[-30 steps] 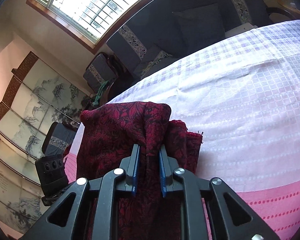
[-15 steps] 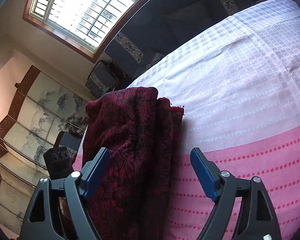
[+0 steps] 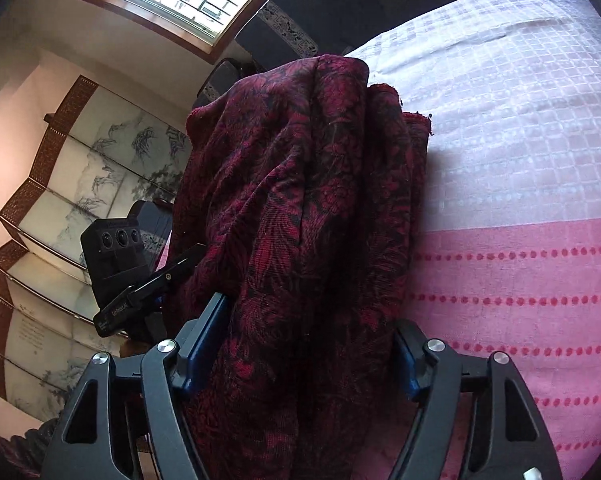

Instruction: Fold small clothes

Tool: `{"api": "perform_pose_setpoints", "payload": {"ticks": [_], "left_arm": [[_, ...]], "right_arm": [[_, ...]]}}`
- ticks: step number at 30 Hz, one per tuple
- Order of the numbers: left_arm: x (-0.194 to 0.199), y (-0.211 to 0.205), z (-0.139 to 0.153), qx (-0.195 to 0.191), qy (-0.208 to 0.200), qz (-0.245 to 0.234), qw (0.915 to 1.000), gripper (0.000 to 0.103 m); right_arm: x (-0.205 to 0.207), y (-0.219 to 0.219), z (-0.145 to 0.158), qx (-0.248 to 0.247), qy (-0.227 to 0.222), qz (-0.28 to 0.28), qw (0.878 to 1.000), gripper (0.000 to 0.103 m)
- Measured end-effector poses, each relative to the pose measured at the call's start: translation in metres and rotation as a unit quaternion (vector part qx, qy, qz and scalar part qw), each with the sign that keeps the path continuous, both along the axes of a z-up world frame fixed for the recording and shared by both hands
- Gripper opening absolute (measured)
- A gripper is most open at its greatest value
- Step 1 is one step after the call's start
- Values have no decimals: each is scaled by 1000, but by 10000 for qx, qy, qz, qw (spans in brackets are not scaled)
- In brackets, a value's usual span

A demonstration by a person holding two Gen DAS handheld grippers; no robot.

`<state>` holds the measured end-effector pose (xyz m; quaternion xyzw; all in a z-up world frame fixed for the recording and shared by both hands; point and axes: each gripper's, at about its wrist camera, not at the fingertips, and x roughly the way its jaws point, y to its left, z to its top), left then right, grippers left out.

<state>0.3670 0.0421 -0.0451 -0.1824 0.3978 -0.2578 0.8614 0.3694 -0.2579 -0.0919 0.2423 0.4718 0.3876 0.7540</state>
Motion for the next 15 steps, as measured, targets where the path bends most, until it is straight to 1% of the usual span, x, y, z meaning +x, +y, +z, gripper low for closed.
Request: {"api": "perform_pose_setpoints", "payload": {"ticks": [3,5,7,10,15], "left_arm": [[0,0,0,28,-40,-13,10000,82],[-1,0,0,27,-37,-17,10000,82],[-2,-2,1,76,-68,-3,9999,83],[-4,-4,4,218,-123,128,9996,87],[-9,-12,10,624,-304,376,9969,93]], "right_arm": [[0,-2,-4,155,16,7,9999,64],[-3,-3,-9,220,-10,11,9998,48],[-6,-4,-10,257,-34,-24,9997,44],[-9,-3,-10,289,-47,-92,9995,43],[-11,-7,-13,322,-11,-142,9994,42]]}}
